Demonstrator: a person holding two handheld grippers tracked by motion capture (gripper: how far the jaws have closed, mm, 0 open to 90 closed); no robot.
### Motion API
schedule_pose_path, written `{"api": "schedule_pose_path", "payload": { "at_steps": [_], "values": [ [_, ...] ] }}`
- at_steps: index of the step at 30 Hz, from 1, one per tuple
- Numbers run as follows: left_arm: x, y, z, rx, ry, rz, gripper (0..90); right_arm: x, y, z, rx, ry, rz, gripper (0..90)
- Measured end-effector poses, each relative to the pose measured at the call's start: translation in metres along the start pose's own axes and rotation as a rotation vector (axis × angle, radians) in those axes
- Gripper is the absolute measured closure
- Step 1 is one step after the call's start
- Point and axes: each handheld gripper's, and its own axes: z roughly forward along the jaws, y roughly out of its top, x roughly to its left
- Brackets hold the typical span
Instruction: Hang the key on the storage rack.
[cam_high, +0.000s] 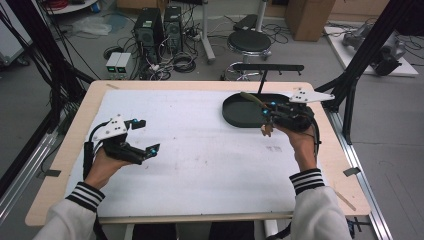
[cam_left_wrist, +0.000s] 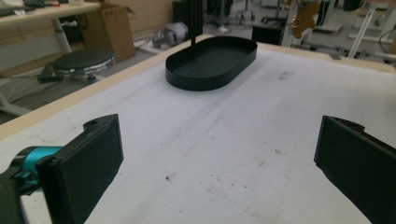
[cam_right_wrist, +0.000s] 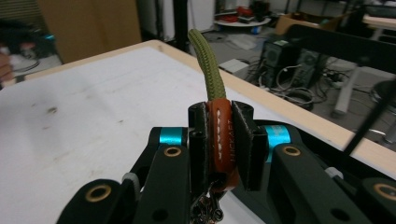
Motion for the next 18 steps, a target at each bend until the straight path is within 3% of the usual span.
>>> {"api": "schedule_pose_path", "payload": {
  "at_steps": [3, 5, 10, 13, 18],
  "values": [
    [-0.002, -0.011, -0.012, -0.038, 0.036, 0.005, 1.7, -0.008, 0.0, -0.005, -0.019, -0.031, 0.016, 77.3],
    [-0.003, -0.018, -0.019, -0.052, 0.086, 0.019, 1.7, -0.013, 0.001, -0.007, -0.028, -0.053, 0.03, 77.2],
    [-0.005, -0.035, -0.032, -0.091, 0.121, 0.008, 1.7, -0.024, 0.0, -0.009, -0.046, -0.088, 0.059, 77.3],
    [-0.005, -0.044, -0.038, -0.113, 0.119, -0.024, 1.7, -0.03, -0.001, -0.009, -0.051, -0.115, 0.076, 77.2],
    [-0.007, -0.059, -0.049, -0.147, 0.18, -0.027, 1.7, -0.043, 0.001, -0.01, -0.063, -0.156, 0.107, 77.2]
  ]
}}
